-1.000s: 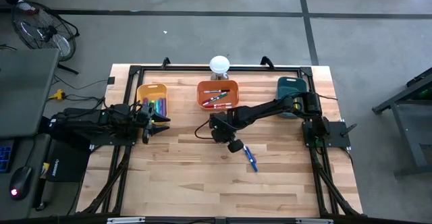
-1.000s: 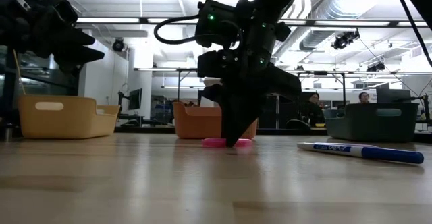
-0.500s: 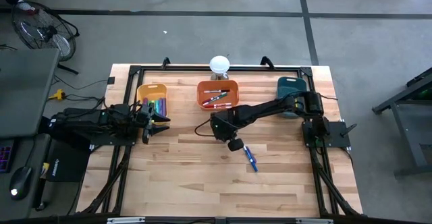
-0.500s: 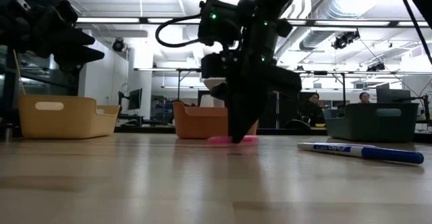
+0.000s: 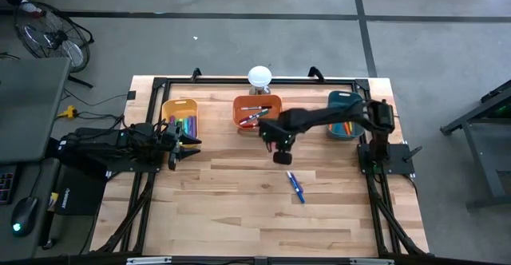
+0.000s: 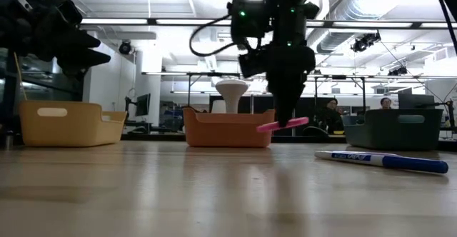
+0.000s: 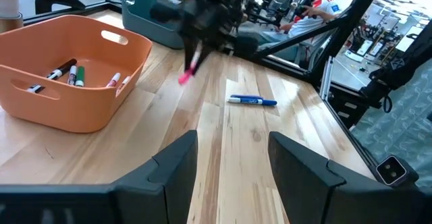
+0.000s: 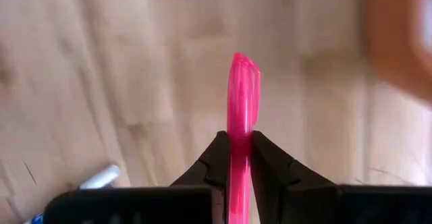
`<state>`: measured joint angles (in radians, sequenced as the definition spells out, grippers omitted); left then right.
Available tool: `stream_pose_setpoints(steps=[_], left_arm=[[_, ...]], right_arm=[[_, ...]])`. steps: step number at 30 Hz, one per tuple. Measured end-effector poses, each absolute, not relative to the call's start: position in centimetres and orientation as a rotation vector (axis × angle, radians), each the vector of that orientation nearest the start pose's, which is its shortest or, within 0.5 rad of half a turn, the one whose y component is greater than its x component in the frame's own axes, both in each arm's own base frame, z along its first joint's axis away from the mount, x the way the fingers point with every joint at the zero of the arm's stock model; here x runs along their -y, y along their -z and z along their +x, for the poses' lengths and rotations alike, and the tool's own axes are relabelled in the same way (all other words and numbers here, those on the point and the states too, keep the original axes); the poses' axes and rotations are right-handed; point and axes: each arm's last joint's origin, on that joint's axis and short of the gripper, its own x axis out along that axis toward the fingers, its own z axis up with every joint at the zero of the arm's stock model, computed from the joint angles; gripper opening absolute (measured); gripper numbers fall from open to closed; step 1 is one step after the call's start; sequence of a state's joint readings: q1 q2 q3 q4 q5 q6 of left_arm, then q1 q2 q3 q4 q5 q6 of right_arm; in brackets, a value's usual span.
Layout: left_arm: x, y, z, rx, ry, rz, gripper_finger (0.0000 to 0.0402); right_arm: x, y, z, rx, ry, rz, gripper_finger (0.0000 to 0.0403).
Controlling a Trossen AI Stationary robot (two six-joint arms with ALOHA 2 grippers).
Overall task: Pick & Place Markers
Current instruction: Put the pink pen into the blue bin
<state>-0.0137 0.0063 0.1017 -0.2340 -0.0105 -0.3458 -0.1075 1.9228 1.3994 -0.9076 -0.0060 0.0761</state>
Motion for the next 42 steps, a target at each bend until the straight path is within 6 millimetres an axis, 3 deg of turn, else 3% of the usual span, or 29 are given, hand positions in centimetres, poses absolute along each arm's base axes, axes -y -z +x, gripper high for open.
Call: stream_pose_setpoints(steps=[8, 14, 21, 26, 32, 42], left_arm=[[0.1, -17.5, 9.0, -0.138, -0.021, -0.344, 0.0178], [0.1, -17.5, 9.0, -0.138, -0.021, -0.344, 0.0178], [0.1, -17.5, 9.0, -0.138, -0.021, -0.344, 0.0178], [0.1, -17.5, 9.0, -0.138, -0.021, -0.344, 0.0178], [0.1, -17.5, 9.0, -0.138, -0.021, -0.344, 0.0178], [0.1, -17.5, 9.0, -0.138, -0.021, -0.344, 0.0178]], right_arm=[[8.9, -20.9, 32.4, -1.437, 0.405, 0.38, 0.0026], [12.1, -22.1, 26.9, -1.363, 0.586, 0.535, 0.0026], [13.8, -23.0, 20.2, -1.214, 0.785, 0.707, 0.0026], [14.1, -22.9, 16.7, -1.11, 0.918, 0.826, 0.0026], [14.4, -21.8, 14.3, -1.021, 1.045, 0.961, 0.0026], [14.8, -18.6, 12.6, -0.919, 1.228, 1.119, 0.0026]])
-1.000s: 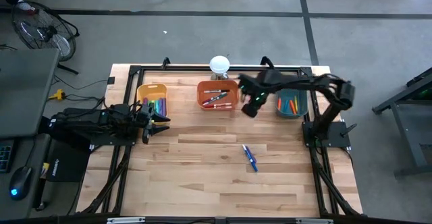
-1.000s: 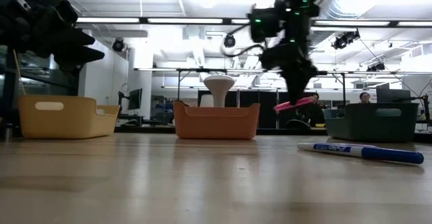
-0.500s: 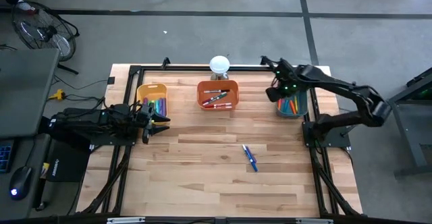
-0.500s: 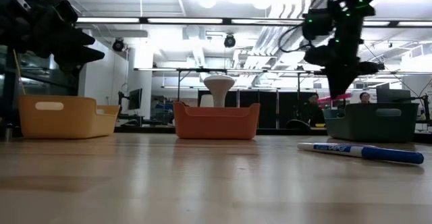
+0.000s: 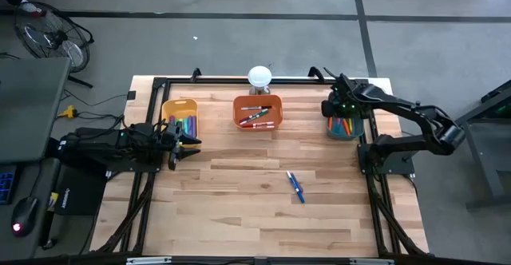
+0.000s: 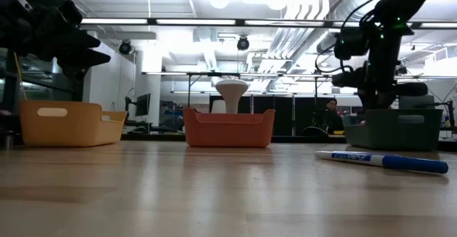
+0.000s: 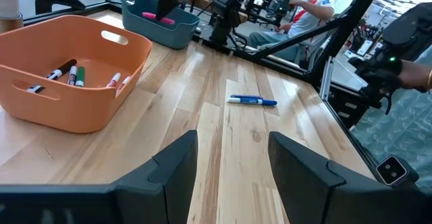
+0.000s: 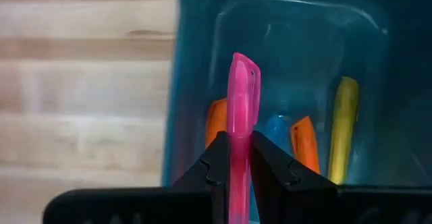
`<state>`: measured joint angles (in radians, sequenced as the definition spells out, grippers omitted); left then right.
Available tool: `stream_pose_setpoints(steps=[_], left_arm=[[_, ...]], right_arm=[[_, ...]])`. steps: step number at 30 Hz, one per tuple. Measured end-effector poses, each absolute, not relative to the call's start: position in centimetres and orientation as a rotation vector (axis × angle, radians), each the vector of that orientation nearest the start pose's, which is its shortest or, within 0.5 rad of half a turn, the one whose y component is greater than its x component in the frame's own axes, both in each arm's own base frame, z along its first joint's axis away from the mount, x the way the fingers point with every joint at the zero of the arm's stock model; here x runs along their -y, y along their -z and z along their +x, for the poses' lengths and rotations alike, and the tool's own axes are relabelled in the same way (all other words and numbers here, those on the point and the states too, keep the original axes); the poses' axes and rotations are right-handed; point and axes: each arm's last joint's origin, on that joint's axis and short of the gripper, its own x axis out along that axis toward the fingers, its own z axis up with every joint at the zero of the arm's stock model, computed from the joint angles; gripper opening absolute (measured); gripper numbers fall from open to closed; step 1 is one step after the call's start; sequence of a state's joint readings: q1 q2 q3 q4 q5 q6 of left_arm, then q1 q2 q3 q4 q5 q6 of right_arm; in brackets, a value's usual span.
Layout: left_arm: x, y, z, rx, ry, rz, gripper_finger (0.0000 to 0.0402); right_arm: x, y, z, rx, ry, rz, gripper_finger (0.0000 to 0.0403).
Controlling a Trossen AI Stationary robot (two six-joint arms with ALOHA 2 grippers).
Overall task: Pick & Place Markers
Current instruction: Put the pink pen into the blue bin
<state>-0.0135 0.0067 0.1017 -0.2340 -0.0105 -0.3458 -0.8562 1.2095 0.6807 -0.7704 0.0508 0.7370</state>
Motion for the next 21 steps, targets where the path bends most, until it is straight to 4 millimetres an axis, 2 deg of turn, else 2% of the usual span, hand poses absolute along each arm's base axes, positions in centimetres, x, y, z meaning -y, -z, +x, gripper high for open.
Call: stream_pose_setpoints(steps=[14, 21], left_arm=[[0.1, -17.5, 9.0, -0.138, -0.021, -0.344, 0.0178], [0.1, -17.5, 9.0, -0.138, -0.021, -0.344, 0.0178]], right_arm=[[14.3, -16.4, 11.7, -0.867, 1.382, 1.167, 0.0027], [14.2, -16.3, 11.6, -0.867, 1.401, 1.169, 0.0058]])
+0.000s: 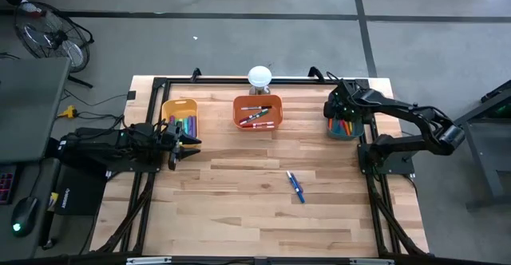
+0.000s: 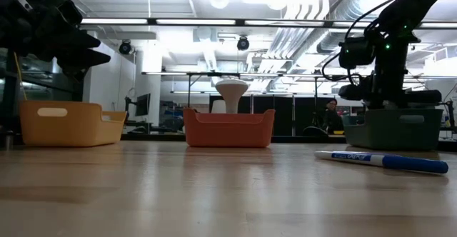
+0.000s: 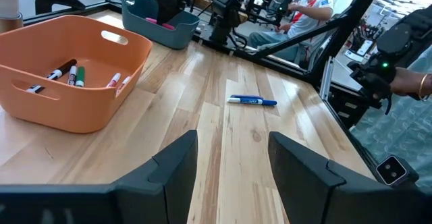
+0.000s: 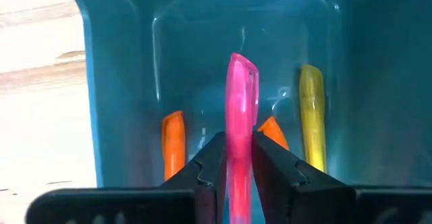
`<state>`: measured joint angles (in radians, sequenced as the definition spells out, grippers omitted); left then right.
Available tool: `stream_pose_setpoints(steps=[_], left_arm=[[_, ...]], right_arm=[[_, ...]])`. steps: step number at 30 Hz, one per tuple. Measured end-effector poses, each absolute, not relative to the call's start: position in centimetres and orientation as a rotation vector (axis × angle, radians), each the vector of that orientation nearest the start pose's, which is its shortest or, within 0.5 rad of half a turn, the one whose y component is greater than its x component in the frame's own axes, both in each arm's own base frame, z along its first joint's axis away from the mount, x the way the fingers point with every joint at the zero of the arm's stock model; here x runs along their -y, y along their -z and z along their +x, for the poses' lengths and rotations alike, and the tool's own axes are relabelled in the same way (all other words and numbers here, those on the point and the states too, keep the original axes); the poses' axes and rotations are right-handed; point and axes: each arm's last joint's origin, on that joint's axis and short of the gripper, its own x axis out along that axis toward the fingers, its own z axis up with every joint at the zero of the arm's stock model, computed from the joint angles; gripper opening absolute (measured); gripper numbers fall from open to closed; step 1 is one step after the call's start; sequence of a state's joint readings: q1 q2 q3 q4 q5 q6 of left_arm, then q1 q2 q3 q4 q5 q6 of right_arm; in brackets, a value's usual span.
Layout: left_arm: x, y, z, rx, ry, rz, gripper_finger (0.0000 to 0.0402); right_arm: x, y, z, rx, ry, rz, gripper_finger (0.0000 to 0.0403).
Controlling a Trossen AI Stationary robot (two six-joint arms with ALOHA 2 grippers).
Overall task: Pick & Place Markers
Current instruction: Put the pink pen into the blue bin, then put the dark blue pen into the blue bin
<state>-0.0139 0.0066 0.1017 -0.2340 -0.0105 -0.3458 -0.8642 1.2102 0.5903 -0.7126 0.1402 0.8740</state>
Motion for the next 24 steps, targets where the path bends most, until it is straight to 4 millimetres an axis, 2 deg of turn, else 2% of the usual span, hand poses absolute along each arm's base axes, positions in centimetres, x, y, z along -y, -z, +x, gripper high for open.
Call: stream_pose_setpoints(steps=[12, 24], left_arm=[[0.09, -17.48, 9.0, -0.138, -0.021, -0.344, 0.0178], [0.09, -17.48, 9.0, -0.138, -0.021, -0.344, 0.0178]], right_arm=[[14.33, -16.37, 11.85, -0.885, 1.327, 1.145, 0.0062], [14.42, -16.96, 11.98, -0.864, 1.286, 1.117, 0.0149]])
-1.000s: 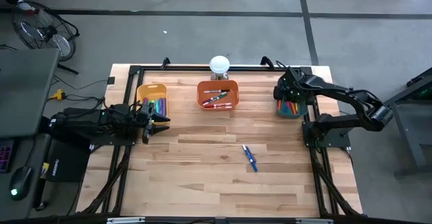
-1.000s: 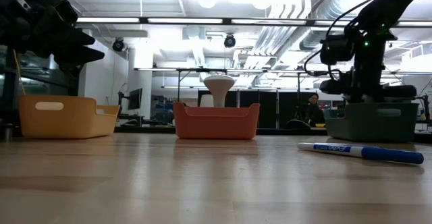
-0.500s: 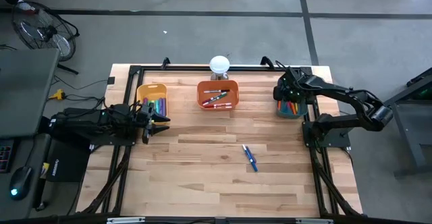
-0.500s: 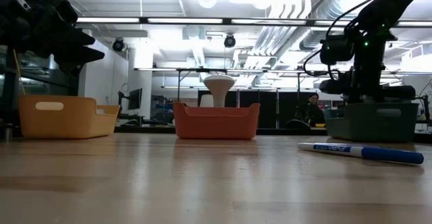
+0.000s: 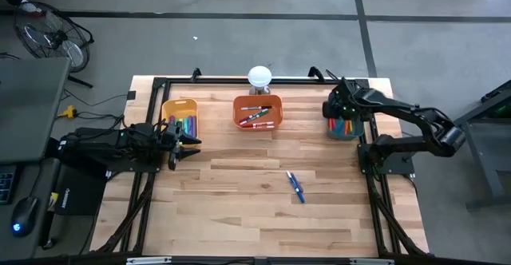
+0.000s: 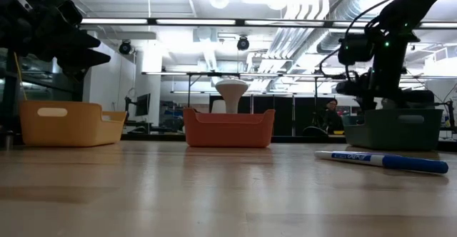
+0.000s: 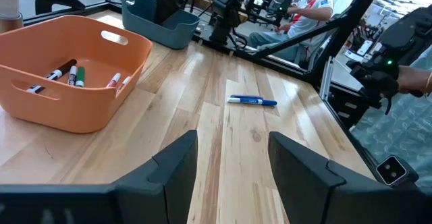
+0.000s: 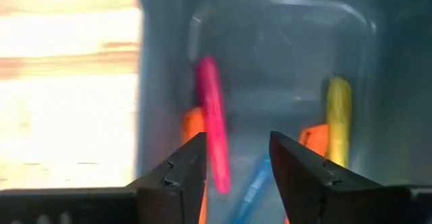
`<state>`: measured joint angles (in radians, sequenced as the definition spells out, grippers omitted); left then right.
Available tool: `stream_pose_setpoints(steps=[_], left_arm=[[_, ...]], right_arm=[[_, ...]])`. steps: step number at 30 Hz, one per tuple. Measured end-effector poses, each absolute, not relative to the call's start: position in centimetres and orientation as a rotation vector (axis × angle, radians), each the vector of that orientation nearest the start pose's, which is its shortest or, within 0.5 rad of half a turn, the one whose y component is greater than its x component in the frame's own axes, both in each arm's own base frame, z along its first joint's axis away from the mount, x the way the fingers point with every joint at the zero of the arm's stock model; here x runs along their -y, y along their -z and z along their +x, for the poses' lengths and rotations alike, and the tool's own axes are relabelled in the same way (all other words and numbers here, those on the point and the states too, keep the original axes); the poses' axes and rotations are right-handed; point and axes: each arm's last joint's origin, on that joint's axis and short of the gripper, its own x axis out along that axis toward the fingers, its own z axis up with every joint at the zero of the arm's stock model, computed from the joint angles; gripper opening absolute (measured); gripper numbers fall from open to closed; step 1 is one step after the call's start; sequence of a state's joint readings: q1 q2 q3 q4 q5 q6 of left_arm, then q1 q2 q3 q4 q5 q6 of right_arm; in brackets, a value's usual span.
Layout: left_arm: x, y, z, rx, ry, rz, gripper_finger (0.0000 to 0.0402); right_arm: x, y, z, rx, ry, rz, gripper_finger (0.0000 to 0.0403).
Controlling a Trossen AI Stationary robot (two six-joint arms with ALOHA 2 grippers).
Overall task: Pick & Place Markers
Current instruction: Put the dark blue pen into the blue bin
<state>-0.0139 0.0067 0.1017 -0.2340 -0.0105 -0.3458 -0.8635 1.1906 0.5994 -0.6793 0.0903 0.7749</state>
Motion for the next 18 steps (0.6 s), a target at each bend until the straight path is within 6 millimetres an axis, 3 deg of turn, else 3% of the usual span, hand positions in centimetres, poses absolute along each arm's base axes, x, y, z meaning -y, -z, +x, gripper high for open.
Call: stream_pose_setpoints(steps=[10, 18], left_arm=[[0.1, -17.5, 9.0, -0.138, -0.021, -0.344, 0.0178], [0.1, -17.5, 9.0, -0.138, -0.021, -0.344, 0.0178]], right_arm=[[14.1, -22.2, 12.3, -0.714, 1.071, 0.962, 0.0148], [11.8, -26.3, 13.7, -0.616, 0.785, 0.858, 0.0142]])
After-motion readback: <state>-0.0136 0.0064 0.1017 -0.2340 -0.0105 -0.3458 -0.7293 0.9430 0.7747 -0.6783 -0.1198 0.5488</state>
